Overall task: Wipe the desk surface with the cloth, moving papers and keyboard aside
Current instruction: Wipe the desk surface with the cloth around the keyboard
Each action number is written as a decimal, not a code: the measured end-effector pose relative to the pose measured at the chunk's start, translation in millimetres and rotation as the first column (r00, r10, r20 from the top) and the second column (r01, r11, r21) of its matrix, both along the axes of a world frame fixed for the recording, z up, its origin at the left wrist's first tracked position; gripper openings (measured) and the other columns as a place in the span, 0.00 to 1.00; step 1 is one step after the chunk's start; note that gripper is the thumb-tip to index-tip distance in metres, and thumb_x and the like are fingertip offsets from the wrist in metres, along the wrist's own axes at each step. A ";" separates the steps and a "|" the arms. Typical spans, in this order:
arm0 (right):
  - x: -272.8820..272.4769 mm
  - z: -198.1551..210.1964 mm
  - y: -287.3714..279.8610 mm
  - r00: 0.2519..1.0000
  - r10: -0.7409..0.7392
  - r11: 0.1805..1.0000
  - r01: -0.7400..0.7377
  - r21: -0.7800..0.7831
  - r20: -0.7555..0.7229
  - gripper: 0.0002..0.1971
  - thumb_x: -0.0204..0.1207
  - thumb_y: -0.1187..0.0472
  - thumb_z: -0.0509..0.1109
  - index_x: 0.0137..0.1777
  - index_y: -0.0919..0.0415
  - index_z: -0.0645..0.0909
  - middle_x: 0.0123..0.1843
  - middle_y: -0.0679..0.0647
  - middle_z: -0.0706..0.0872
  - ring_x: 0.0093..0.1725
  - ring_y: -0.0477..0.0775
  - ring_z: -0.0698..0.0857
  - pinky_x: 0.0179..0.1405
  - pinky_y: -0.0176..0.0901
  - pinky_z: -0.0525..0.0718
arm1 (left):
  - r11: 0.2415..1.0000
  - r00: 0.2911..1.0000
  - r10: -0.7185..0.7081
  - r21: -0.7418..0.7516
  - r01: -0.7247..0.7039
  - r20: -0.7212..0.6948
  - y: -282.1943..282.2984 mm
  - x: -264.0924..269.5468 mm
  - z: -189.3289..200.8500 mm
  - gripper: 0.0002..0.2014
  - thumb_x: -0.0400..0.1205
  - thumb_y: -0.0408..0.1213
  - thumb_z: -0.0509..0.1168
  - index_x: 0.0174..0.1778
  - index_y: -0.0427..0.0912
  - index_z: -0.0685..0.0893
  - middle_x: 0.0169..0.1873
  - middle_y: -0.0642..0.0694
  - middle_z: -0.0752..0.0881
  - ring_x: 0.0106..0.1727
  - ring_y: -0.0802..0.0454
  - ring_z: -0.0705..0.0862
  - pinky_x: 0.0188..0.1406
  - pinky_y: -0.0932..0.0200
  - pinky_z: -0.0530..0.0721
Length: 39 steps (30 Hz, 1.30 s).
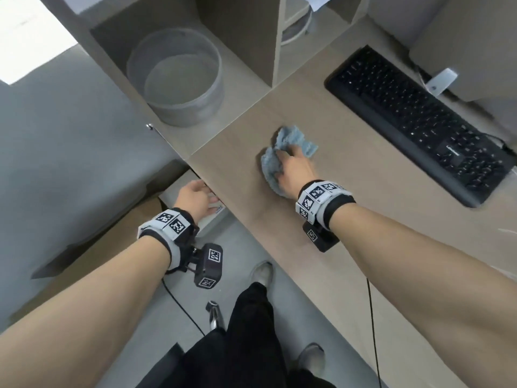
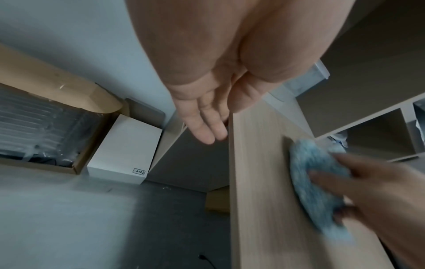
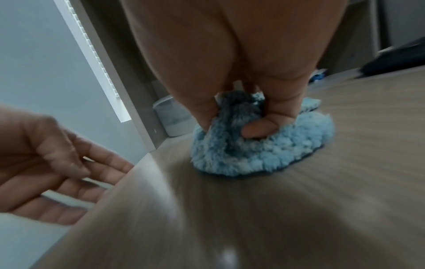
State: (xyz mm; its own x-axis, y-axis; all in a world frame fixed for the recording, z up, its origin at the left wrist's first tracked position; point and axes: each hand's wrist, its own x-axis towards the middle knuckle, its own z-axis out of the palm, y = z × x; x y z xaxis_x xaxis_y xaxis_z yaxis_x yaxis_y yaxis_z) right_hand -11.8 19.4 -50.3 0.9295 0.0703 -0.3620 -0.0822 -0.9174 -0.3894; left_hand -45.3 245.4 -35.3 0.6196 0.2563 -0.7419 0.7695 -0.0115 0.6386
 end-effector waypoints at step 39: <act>-221.9 8.3 -98.0 0.979 0.196 0.974 -0.201 -0.108 -0.055 0.30 0.79 0.66 0.63 0.82 0.54 0.64 0.85 0.53 0.61 0.77 0.65 0.65 0.72 0.55 0.71 | 0.991 0.994 -0.100 0.089 0.104 -0.044 -114.2 -134.0 -12.1 0.06 0.84 0.25 0.54 0.44 0.40 0.72 0.49 0.36 0.82 0.55 0.38 0.84 0.60 0.44 0.82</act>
State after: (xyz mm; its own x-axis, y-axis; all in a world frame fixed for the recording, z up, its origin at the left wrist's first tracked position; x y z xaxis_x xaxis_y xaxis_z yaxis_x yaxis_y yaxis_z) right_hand -233.7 -78.6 -42.0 0.8843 0.2082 -0.4180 0.0913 -0.9549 -0.2825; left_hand -179.3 131.3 -47.4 0.6165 0.2606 -0.7430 0.7860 -0.1476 0.6004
